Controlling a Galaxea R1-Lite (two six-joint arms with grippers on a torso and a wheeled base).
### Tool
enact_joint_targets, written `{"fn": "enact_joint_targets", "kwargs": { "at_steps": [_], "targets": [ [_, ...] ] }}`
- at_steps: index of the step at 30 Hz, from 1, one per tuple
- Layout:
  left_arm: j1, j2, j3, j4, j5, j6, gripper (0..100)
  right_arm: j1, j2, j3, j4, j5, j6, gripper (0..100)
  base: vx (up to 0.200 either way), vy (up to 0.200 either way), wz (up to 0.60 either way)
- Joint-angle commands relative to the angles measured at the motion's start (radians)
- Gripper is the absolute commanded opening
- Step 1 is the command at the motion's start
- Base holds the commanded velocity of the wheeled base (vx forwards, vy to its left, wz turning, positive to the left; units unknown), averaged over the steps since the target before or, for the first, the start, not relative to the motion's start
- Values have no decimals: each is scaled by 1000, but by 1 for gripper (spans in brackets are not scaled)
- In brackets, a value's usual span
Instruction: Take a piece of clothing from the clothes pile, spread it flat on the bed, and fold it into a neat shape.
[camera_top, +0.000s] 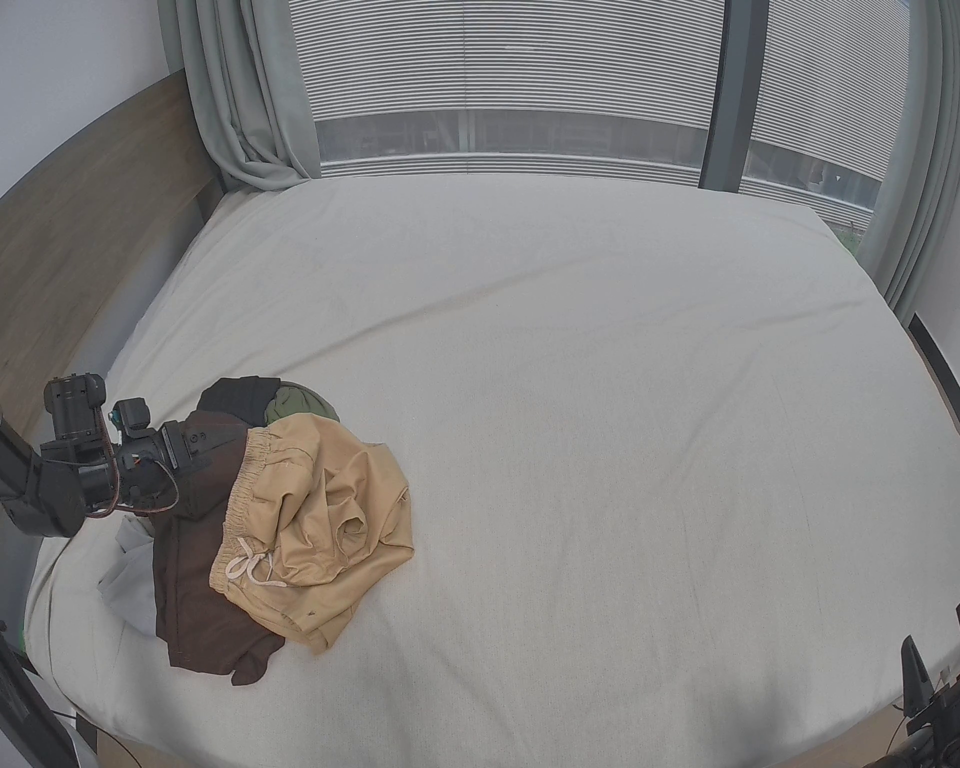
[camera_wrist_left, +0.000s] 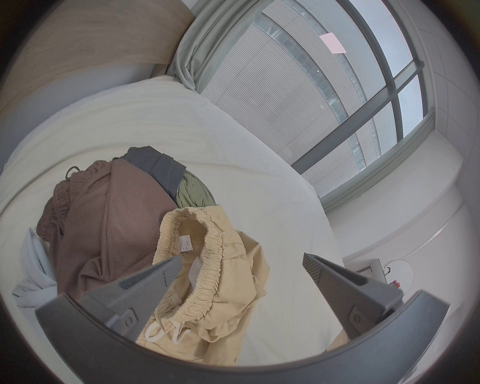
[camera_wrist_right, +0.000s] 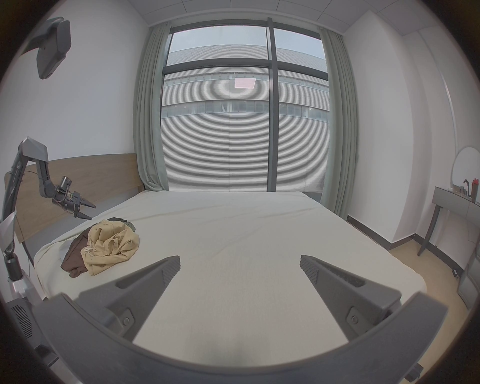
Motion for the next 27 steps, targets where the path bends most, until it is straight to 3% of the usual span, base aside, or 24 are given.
{"fn": "enact_joint_targets", "kwargs": {
  "at_steps": [1,27],
  "targets": [
    [-15,52,-38,15,1,-1,100,0,-15,18,-1,0,0,100,0,0,0],
    [-111,197,-222,104,18,-1,100,0,-15,18,-1,0,0,100,0,0,0]
  ]
}}
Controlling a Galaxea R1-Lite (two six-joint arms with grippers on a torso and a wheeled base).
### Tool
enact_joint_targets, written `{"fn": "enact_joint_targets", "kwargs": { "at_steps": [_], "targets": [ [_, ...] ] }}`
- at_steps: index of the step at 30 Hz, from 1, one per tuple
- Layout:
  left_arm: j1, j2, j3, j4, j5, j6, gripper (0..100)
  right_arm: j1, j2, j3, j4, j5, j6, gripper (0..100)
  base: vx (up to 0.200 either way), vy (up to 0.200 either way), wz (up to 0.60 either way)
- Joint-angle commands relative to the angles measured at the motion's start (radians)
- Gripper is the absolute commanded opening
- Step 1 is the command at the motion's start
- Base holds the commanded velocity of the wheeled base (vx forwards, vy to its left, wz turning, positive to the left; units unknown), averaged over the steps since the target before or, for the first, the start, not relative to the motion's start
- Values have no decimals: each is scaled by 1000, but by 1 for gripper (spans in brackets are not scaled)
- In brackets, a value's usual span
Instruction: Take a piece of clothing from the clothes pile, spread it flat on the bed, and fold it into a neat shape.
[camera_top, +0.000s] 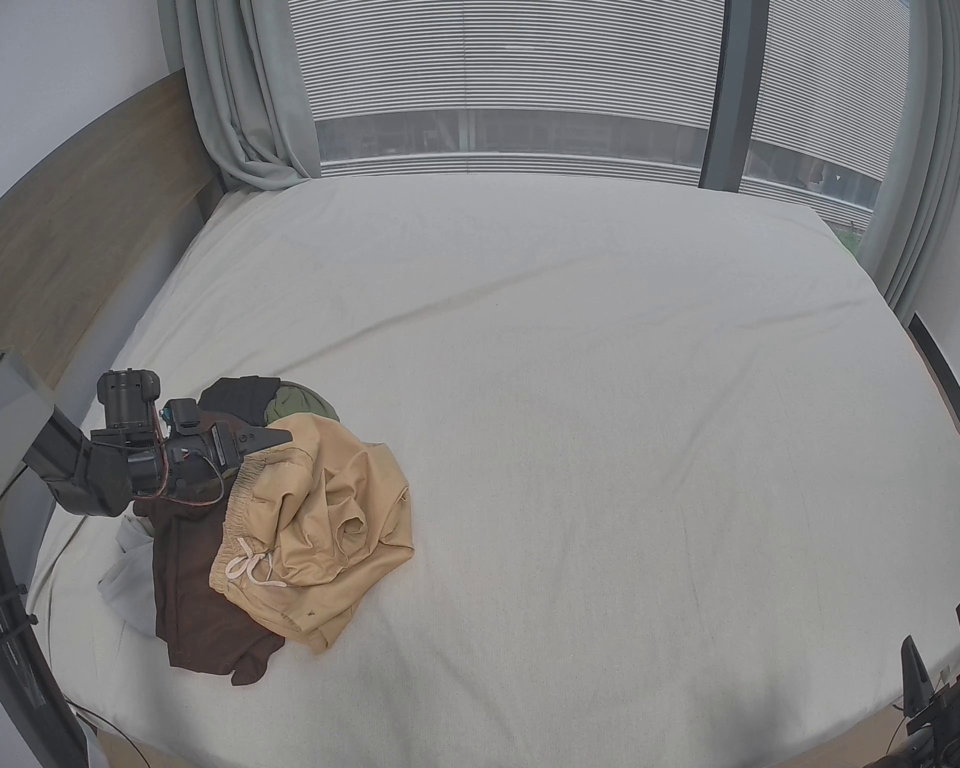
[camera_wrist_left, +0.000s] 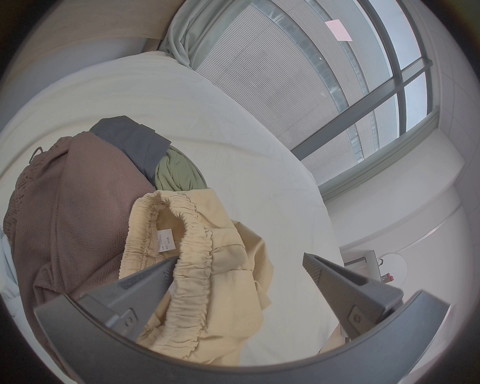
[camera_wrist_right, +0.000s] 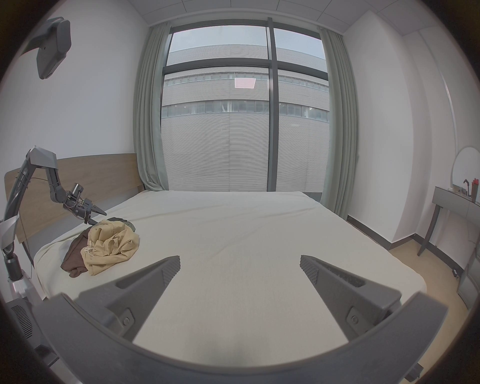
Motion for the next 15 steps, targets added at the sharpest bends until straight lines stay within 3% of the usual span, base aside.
{"fn": "enact_joint_targets", "kwargs": {
  "at_steps": [1,15],
  "targets": [
    [-18,28,-34,12,1,-2,100,0,-15,18,0,0,-1,100,0,0,0],
    [-32,42,-37,30,1,0,100,0,-15,18,0,0,-1,100,0,0,0]
  ]
}}
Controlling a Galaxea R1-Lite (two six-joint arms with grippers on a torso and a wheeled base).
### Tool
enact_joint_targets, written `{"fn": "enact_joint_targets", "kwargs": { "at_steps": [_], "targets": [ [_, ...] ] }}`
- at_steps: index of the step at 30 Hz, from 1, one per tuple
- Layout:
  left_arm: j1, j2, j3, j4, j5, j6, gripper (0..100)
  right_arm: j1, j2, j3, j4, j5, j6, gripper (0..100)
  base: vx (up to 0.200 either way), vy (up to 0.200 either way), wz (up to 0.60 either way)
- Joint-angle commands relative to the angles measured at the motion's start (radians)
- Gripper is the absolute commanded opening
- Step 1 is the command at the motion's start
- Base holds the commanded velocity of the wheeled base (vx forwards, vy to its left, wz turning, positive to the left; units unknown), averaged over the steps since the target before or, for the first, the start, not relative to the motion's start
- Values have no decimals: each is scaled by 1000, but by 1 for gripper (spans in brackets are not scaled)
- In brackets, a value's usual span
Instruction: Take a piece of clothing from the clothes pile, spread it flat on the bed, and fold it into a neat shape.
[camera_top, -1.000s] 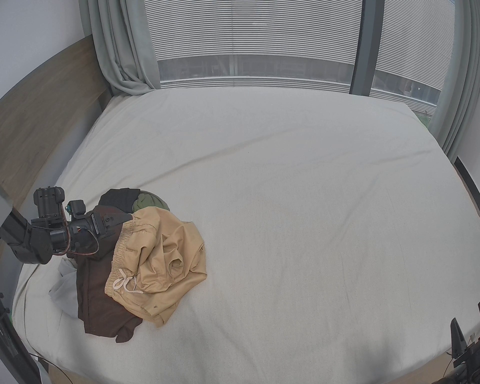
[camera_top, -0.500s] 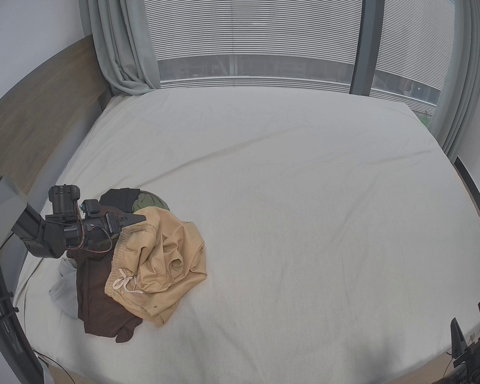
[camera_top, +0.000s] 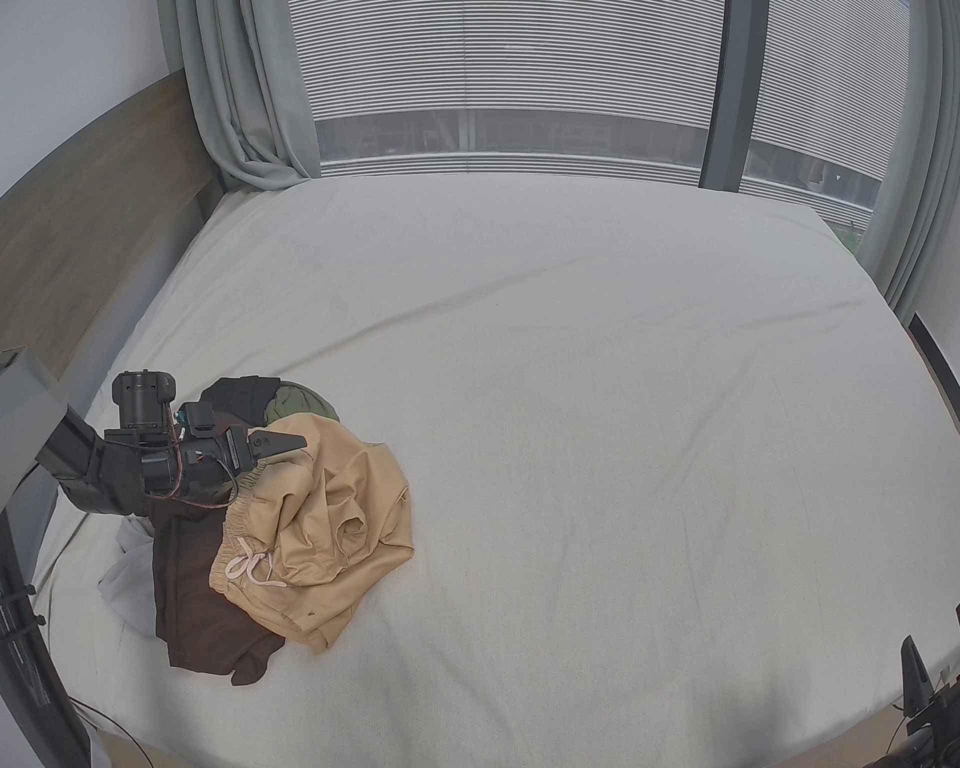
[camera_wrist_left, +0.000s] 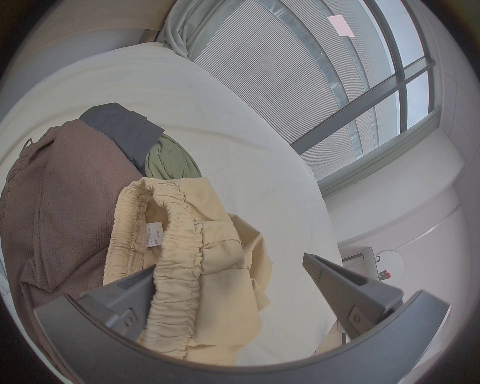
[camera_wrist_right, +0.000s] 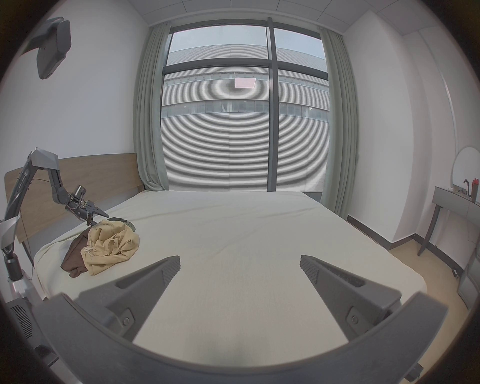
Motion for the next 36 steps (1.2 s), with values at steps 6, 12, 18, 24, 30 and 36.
{"fn": "enact_joint_targets", "kwargs": {
  "at_steps": [6,12,18,24,30,36],
  "targets": [
    [-3,26,-9,-4,1,0,0,0,-15,18,-1,-1,1,100,0,0,0],
    [-3,38,-14,-4,8,1,0,0,-15,18,-1,-1,1,100,0,0,0],
    [-4,26,-5,-1,4,0,0,0,-15,18,-1,-1,1,100,0,0,0],
    [-13,-20,23,-7,0,-46,0,0,-15,18,-1,-1,1,100,0,0,0],
    [-21,-106,46,-3,1,-183,0,0,-15,18,-1,-1,0,100,0,0,0],
    [-26,-190,87,-13,4,-295,0,1,-15,18,-1,1,0,100,0,0,0]
  ]
}}
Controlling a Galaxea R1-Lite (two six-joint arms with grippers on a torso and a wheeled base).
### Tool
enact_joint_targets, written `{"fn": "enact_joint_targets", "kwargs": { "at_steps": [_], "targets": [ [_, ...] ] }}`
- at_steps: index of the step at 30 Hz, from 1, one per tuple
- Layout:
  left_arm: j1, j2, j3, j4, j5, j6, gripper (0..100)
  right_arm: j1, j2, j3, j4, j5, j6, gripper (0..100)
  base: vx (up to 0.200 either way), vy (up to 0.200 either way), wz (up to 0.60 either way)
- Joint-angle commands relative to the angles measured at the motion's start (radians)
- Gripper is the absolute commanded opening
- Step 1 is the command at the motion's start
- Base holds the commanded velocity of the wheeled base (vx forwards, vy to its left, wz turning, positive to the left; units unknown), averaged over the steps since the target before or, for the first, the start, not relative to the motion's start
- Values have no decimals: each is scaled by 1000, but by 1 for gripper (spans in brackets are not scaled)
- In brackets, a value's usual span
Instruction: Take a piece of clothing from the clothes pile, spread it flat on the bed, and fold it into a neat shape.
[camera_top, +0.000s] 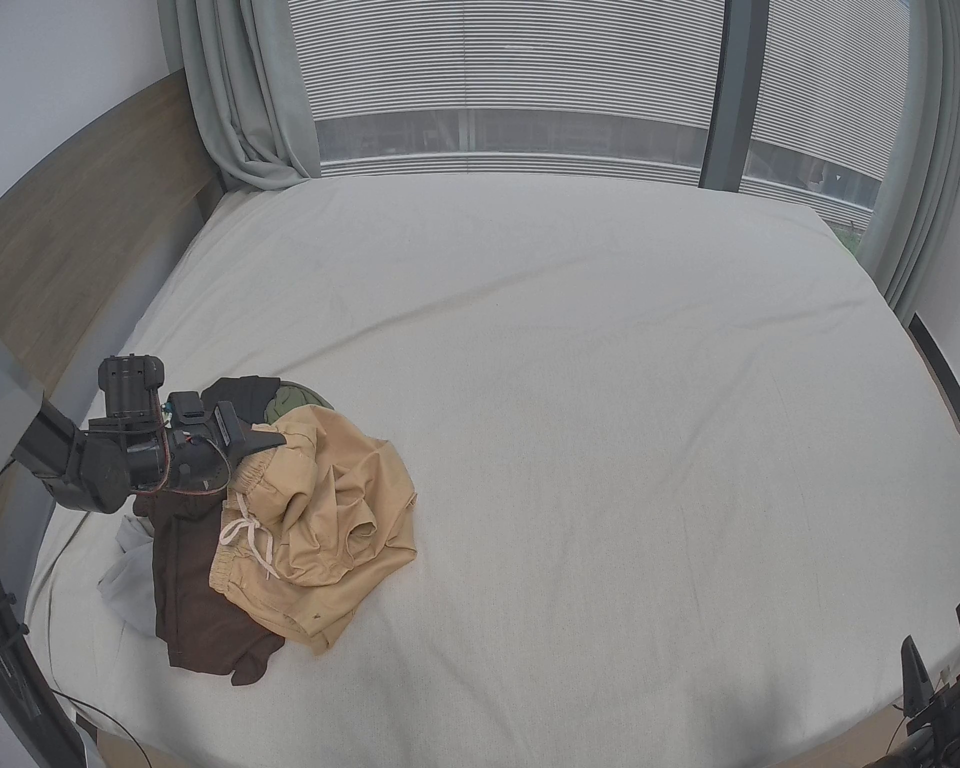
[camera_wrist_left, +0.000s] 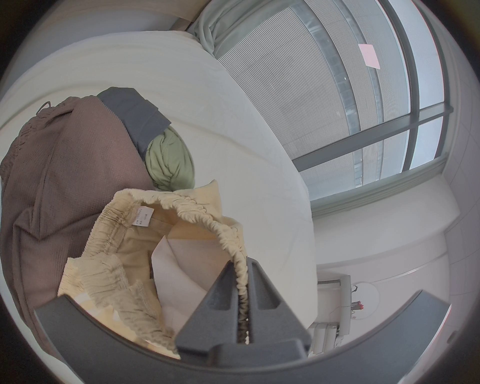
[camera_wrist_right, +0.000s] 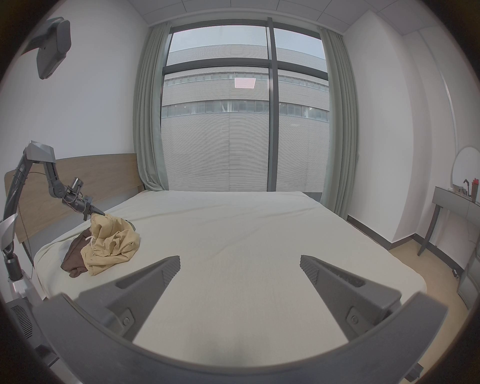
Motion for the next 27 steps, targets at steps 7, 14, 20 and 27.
{"fn": "enact_joint_targets", "kwargs": {
  "at_steps": [7,14,20,27],
  "targets": [
    [-2,-134,101,-35,2,-19,0,0,-15,18,-1,0,-1,100,0,0,0],
    [-28,-172,226,-154,-3,-65,0,0,-15,18,-1,0,-1,100,0,0,0],
    [-31,-163,308,-302,-8,-79,0,0,-15,18,-1,0,-1,100,0,0,0],
    [-66,-193,313,-429,-8,-373,0,0,-15,18,-1,0,-1,100,0,0,0]
  ]
}}
